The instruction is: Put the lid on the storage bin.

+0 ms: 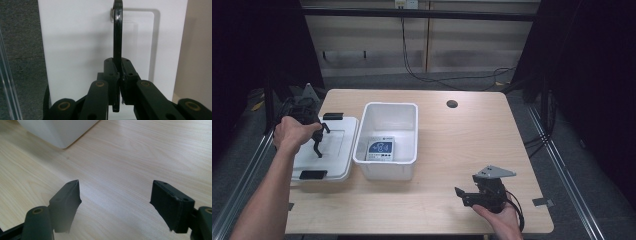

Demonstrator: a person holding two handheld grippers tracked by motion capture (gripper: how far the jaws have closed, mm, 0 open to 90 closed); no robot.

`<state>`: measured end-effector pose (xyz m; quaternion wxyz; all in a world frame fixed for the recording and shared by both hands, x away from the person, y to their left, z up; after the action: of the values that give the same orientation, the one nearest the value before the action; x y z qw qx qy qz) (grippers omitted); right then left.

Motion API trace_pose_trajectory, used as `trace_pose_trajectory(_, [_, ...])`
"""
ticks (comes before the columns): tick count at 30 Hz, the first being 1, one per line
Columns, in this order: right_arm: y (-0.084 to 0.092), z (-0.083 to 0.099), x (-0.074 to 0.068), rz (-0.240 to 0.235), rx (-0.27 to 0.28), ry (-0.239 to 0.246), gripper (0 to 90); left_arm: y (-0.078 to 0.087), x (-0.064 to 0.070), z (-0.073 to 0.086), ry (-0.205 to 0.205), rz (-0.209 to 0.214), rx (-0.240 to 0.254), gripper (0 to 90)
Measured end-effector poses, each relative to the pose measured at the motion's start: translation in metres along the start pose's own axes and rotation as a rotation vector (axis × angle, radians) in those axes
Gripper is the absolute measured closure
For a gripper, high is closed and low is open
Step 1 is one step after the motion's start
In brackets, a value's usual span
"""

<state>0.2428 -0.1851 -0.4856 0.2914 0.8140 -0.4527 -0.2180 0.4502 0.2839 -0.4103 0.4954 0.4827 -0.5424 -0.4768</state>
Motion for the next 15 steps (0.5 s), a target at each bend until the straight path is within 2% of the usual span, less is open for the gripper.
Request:
trace_pose_trajectory(9, [0.0, 0.0, 0.0, 0.003, -0.005, 0.0, 23.2, 0.018, 0.005, -0.001, -0.016, 0.001, 0.028, 85.1])
trace_pose_trajectory(12, [0.0, 0.0, 0.0, 0.003, -0.005, 0.0, 23.2, 0.023, 0.005, 0.0, -0.02, 0.001, 0.03, 85.0])
trace_pose_trajectory(15, [0.0, 0.0, -0.001, 0.0, -0.005, 0.001, 23.2, 0.026, 0.006, 0.002, -0.03, -0.004, 0.01, 85.0])
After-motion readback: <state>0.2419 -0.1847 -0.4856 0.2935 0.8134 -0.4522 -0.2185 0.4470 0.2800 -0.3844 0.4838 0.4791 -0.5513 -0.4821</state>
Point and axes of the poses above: each handheld gripper's, and its own axes: y roughly backward along the jaws, z roughly out of its underside, x roughly to its right, the point moved 5 cm from there along -y, roughly forward along the jaws, and after that the axes turned 1 degree about y, right-handed, at the moved point
